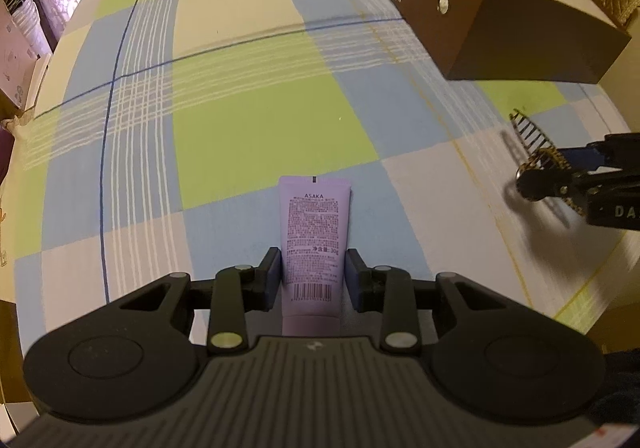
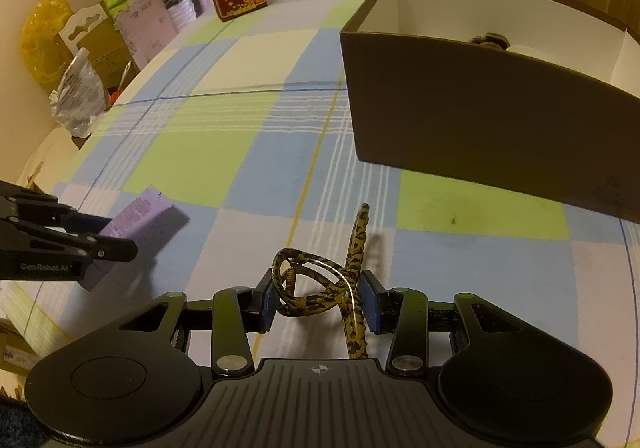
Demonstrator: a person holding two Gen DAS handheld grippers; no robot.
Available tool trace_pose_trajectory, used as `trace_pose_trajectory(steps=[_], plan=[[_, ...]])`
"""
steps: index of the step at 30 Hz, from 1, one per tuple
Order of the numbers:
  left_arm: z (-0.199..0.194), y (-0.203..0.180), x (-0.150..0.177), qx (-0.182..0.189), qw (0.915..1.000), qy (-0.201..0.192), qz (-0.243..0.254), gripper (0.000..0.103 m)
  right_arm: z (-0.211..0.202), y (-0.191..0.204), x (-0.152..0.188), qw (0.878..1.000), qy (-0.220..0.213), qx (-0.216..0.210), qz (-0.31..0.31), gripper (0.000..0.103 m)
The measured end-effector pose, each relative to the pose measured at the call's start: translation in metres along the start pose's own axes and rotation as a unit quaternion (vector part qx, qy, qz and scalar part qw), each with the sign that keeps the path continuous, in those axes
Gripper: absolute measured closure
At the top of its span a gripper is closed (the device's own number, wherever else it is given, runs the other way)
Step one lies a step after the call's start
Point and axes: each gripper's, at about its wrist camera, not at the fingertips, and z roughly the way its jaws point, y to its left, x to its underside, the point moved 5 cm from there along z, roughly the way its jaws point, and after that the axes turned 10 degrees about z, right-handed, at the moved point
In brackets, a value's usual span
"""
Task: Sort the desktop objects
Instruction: 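Carry the purple tube and claw clip over the brown box with both grippers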
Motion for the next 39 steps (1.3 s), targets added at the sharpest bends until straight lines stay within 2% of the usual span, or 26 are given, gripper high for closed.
trace_pose_trajectory(steps=[15,29,39], plan=[[-0.028,-0.022,-0.040,0.015,0.9980,-0.056,0.026,0.075,-0.016,-0.019,-0.010,1.000,-0.015,0.001,0.014,0.064],[-0.034,-0.073,-0.091,0.040,0.9922,-0.095,0.070,0.075,-0.051,-0.073,-0.027,0.998,-0.041,0.016,0.039,0.064],[-0.041,-0.110,-0.124,0.054,0.9877,-0.120,0.085,0.075,-0.084,-0.104,-0.045,0.998,-0.061,0.006,0.029,0.064]])
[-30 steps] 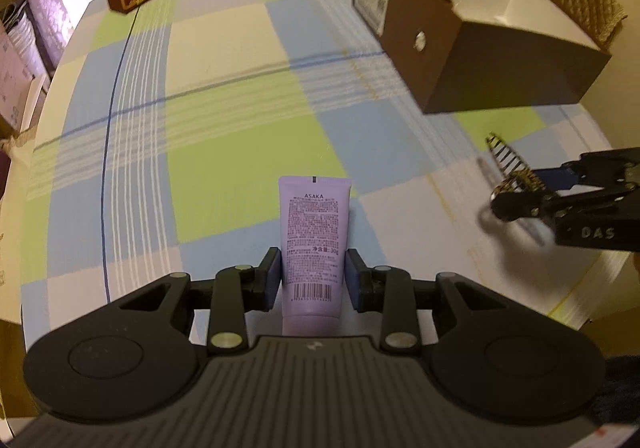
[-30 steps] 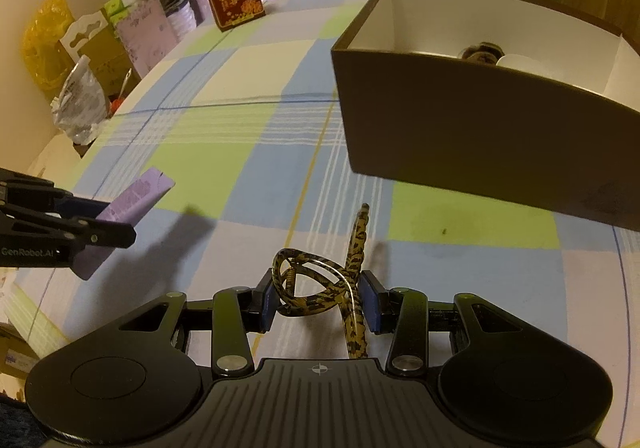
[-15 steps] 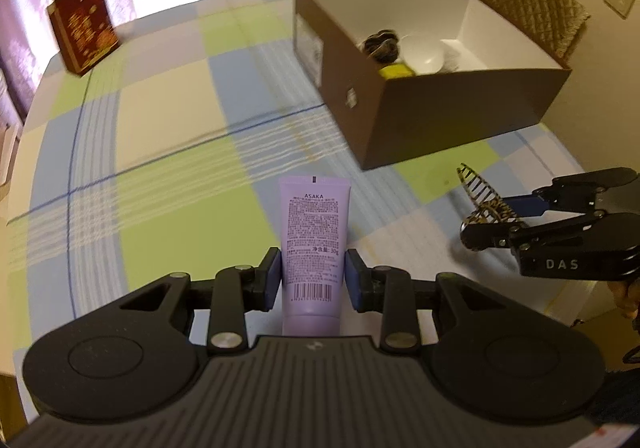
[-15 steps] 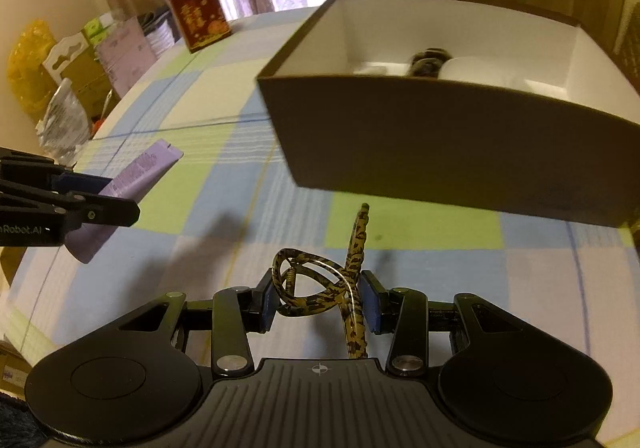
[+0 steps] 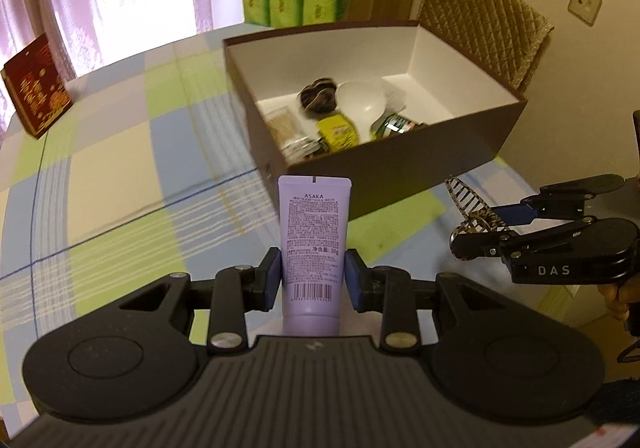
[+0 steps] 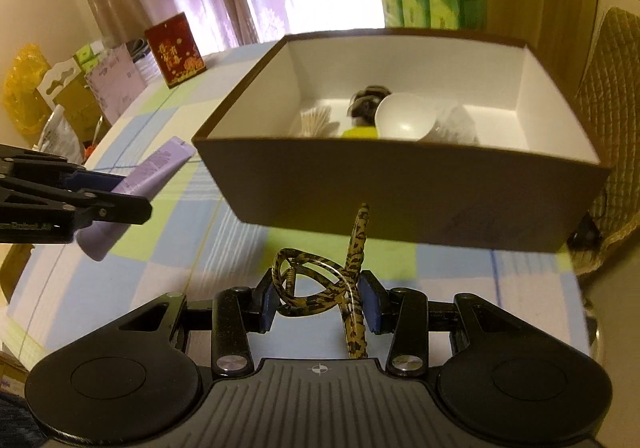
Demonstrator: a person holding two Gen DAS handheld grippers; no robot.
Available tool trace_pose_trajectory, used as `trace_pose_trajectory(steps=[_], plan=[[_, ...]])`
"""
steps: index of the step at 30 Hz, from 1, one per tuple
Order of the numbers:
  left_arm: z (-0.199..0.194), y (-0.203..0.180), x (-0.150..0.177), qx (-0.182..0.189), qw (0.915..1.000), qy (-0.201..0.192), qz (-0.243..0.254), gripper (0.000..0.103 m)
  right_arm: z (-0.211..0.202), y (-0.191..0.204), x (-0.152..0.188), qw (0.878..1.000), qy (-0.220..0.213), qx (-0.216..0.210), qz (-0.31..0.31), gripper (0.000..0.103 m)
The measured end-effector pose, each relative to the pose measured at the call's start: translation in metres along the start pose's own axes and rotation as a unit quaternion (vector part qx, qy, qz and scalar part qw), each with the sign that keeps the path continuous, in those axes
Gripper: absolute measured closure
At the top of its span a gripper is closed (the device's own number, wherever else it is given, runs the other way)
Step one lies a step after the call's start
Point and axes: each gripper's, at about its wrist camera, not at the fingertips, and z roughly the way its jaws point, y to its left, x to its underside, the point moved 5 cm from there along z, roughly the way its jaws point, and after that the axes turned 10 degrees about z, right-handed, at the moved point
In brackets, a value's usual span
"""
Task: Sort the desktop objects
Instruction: 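Carry the purple tube and claw clip over the brown box with both grippers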
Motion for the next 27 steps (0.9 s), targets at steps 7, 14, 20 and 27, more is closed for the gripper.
trace_pose_trajectory(steps=[7,14,20,27], plan=[[0.006,-0.019,-0.023,0.008,0.9999,-0.011,0.004,0.075,-0.021,-0.011,-0.017,1.000,-0.014,-0.027,-0.009,0.064],[0.009,-0.032,-0.049,0.009,0.9995,-0.026,0.016,0.075,-0.038,-0.020,-0.043,0.998,-0.040,-0.054,-0.002,0.064],[0.011,-0.036,-0.083,0.002,0.9984,-0.048,0.030,0.075,-0.045,-0.035,-0.085,0.996,-0.078,-0.053,-0.008,0.064],[0.029,-0.029,-0.128,-0.006,0.9974,-0.068,0.025,0.075,-0.025,-0.059,-0.137,0.994,-0.106,-0.023,-0.024,0.064]])
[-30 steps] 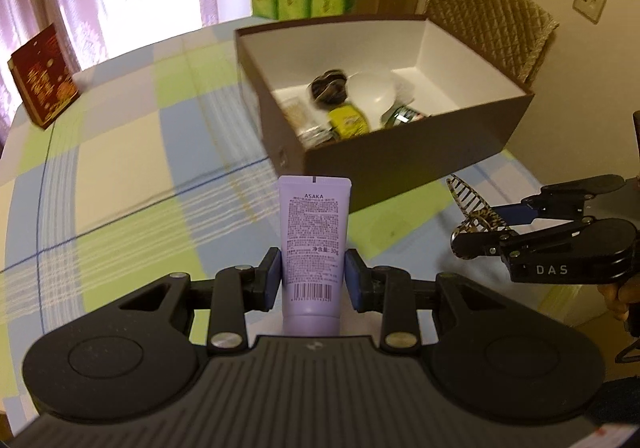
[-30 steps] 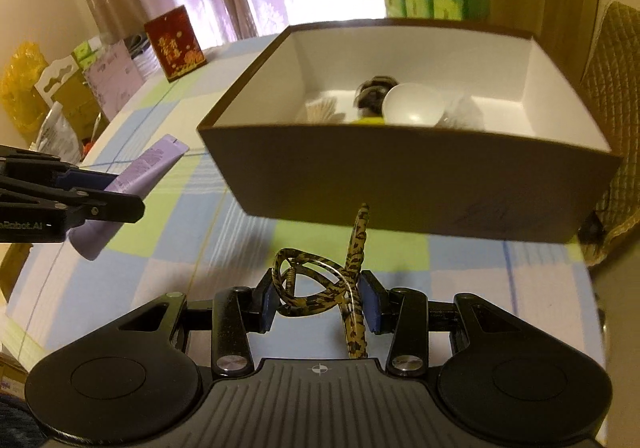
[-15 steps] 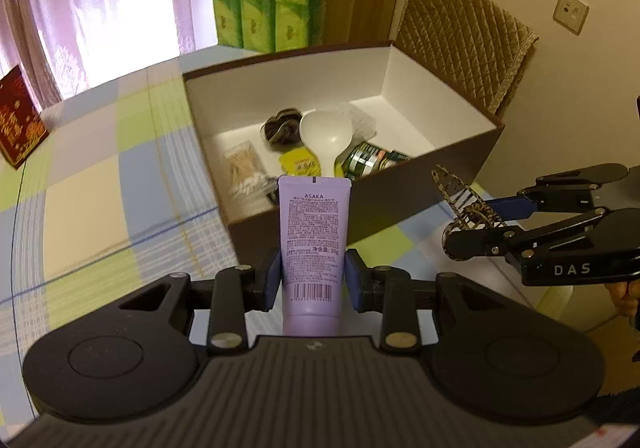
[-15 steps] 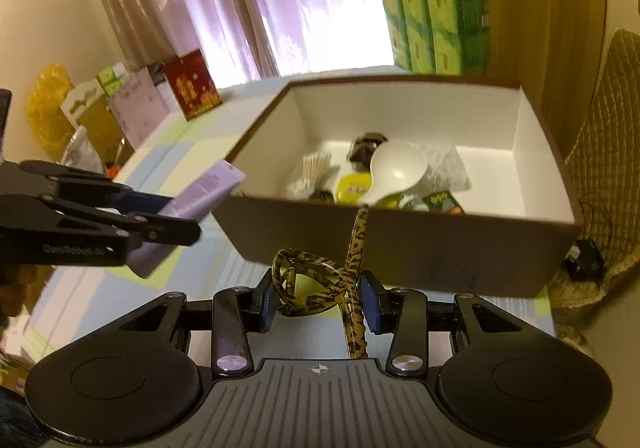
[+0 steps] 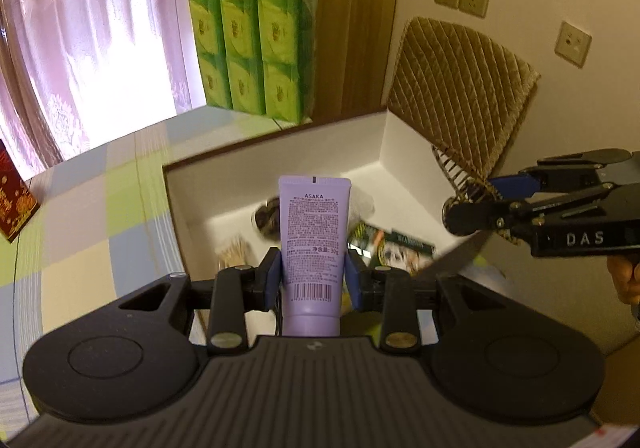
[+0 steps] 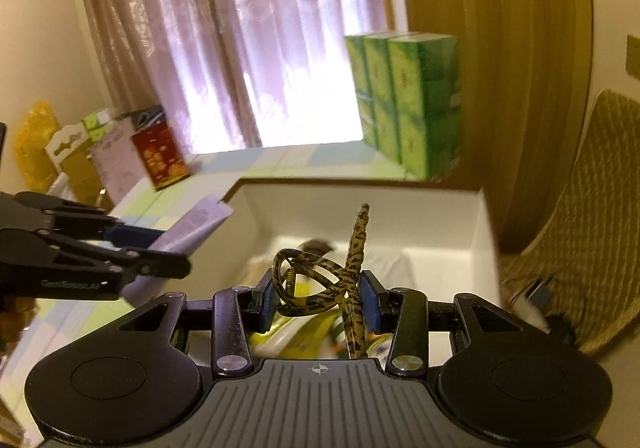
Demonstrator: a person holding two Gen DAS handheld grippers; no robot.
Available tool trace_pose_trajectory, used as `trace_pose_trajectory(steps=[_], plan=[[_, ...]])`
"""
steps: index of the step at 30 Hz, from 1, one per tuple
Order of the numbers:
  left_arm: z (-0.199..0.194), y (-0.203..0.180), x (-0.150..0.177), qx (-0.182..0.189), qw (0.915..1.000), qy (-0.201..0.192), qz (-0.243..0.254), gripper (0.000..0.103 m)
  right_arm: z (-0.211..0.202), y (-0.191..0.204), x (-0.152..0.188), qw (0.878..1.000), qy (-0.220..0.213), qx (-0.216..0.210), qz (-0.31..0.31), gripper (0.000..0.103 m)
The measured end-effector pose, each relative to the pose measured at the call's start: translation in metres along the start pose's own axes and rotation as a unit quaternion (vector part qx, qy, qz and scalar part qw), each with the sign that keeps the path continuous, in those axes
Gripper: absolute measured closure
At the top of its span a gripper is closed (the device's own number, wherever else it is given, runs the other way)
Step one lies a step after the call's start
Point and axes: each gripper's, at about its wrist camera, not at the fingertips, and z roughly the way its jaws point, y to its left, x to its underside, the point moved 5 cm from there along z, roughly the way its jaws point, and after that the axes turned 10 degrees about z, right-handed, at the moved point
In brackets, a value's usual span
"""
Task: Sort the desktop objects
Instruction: 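Carry the purple tube and claw clip over the brown box with both grippers, then open the left gripper releasing the tube while the right gripper drops the clip into the box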
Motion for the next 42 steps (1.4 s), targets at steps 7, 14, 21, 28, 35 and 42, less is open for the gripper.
trace_pose_trajectory(steps=[7,14,21,28,35,42], plan=[[0.045,0.017,-0.021,-0.011,0.9997,0.014,-0.018,0.075,0.065,-0.036,-0.010,0.997,0.054,0.045,-0.012,0.064],[0.094,0.036,-0.020,-0.019,0.9965,0.055,-0.059,0.075,0.106,-0.064,-0.009,0.993,0.098,0.067,-0.019,0.064],[0.121,0.043,-0.011,-0.018,0.9922,0.082,-0.093,0.075,0.120,-0.074,-0.012,0.990,0.116,0.069,-0.036,0.064],[0.142,0.045,-0.009,-0.021,0.9890,0.100,-0.107,0.075,0.134,-0.073,-0.013,0.985,0.127,0.076,-0.086,0.064],[0.161,0.046,-0.006,-0.026,0.9855,0.120,-0.118,0.075,0.143,-0.075,-0.015,0.982,0.135,0.075,-0.107,0.064],[0.174,0.047,-0.001,-0.030,0.9832,0.135,-0.119,0.074,0.151,-0.080,-0.018,0.979,0.146,0.079,-0.119,0.064]])
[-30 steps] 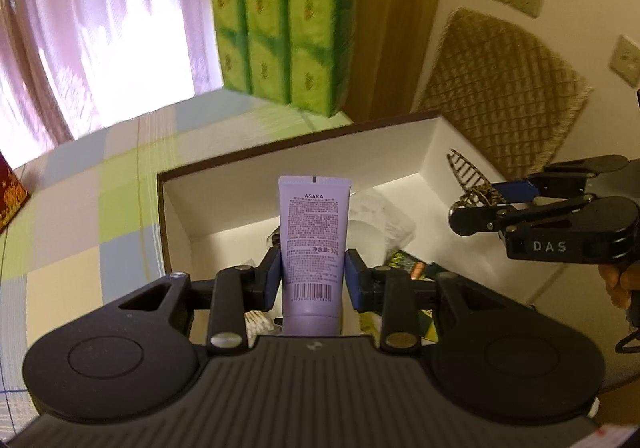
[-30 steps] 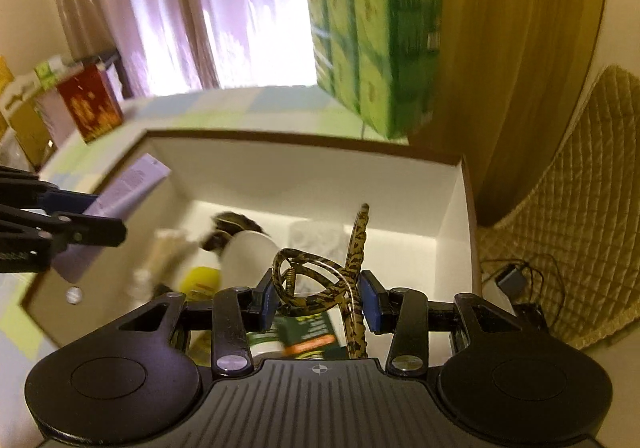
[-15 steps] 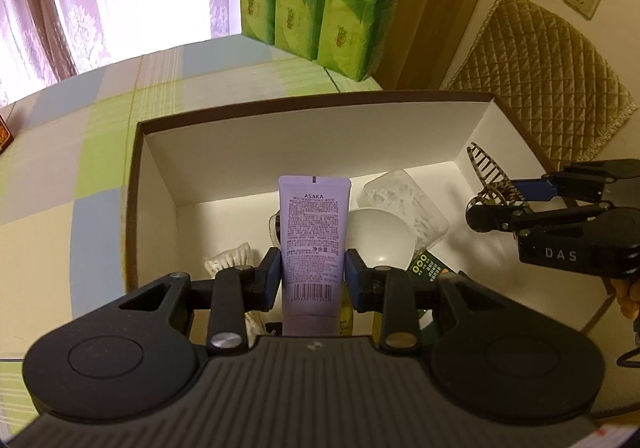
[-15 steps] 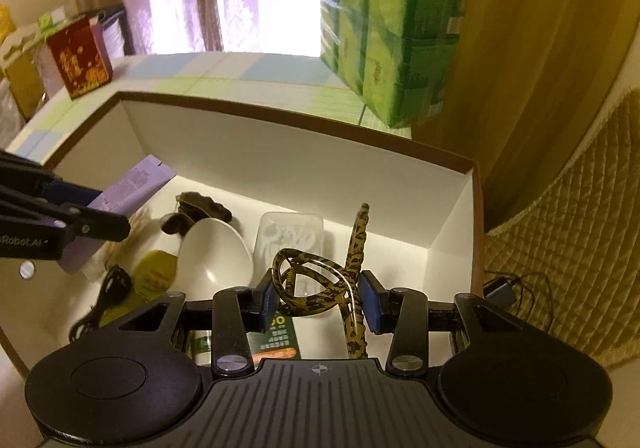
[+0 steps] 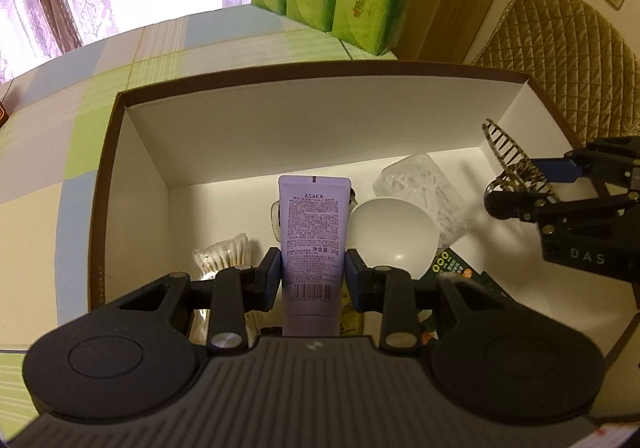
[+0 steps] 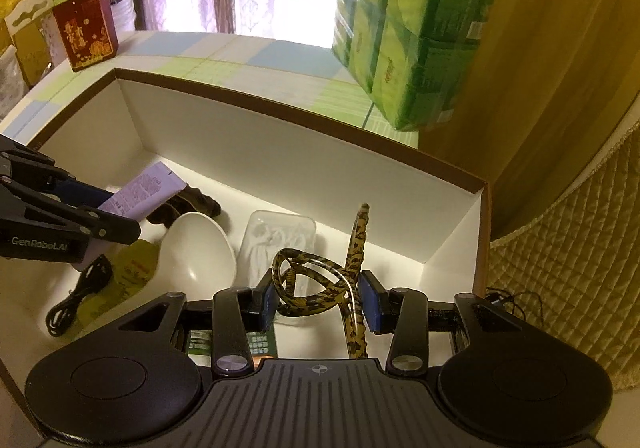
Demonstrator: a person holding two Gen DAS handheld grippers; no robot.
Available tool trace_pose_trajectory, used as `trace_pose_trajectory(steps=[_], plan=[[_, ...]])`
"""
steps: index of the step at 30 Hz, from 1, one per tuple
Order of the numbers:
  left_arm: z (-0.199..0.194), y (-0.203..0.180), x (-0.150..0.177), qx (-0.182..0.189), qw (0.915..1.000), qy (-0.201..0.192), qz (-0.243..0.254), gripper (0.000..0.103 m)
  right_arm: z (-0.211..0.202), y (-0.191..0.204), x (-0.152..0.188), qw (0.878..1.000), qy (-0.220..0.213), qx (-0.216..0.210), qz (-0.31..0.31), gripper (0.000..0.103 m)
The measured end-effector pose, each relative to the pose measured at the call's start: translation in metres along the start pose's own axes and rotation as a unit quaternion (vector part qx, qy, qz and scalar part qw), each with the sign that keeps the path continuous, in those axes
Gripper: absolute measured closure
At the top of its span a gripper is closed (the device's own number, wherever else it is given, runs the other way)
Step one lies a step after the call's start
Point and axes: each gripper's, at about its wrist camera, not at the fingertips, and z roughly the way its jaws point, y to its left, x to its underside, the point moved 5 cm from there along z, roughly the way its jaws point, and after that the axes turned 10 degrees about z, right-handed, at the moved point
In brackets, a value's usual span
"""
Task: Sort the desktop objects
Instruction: 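Open the left gripper releasing the tube while the right gripper drops the clip into the box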
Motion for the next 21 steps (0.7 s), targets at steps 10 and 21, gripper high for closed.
trace_pose_trajectory(steps=[10,21], plan=[[0.019,0.004,-0.001,0.006,0.9995,0.027,-0.014,0.074,0.008,-0.004,-0.002,1.000,0.012,0.002,-0.007,0.064],[0.001,0.005,-0.010,-0.012,0.9998,-0.001,0.016,0.042,0.007,-0.001,0.005,0.999,0.028,-0.002,-0.024,0.064]])
